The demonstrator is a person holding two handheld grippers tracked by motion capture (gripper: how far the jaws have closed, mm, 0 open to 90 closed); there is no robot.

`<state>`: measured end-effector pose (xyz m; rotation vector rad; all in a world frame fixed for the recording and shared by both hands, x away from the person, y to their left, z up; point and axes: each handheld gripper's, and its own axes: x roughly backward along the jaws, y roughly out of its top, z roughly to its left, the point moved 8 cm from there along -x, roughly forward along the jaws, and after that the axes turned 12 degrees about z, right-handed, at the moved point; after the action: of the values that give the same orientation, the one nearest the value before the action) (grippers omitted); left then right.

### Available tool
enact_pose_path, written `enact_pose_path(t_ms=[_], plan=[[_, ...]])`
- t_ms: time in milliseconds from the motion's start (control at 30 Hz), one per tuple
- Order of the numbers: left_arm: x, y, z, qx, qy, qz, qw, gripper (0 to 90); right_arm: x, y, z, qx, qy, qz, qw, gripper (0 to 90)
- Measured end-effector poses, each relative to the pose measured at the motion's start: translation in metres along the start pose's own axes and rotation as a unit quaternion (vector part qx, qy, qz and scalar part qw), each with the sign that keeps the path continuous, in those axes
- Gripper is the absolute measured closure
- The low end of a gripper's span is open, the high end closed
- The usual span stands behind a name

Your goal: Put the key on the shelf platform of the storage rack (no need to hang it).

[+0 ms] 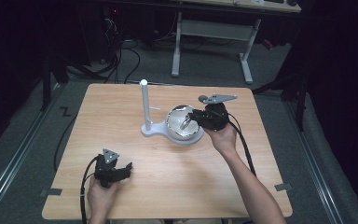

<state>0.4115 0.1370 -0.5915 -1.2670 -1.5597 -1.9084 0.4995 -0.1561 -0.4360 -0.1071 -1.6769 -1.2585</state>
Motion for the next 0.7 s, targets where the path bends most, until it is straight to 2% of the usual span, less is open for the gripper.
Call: enact_pose_path(t_ms=[433, 700], plan=[[0.0, 0.0, 0.0, 0.001, -0.001, -0.001, 1.0, 23.1, -0.026, -0.002, -0.002, -0.018, 0.002, 0.013, 0.9998, 74.4], [0.0, 0.0, 0.0, 0.001, -0.001, -0.001, 1.0, 23.0, -0.037, -0.001, 0.0, -0.018, 0.005, 0.014, 0.9997, 74.4]])
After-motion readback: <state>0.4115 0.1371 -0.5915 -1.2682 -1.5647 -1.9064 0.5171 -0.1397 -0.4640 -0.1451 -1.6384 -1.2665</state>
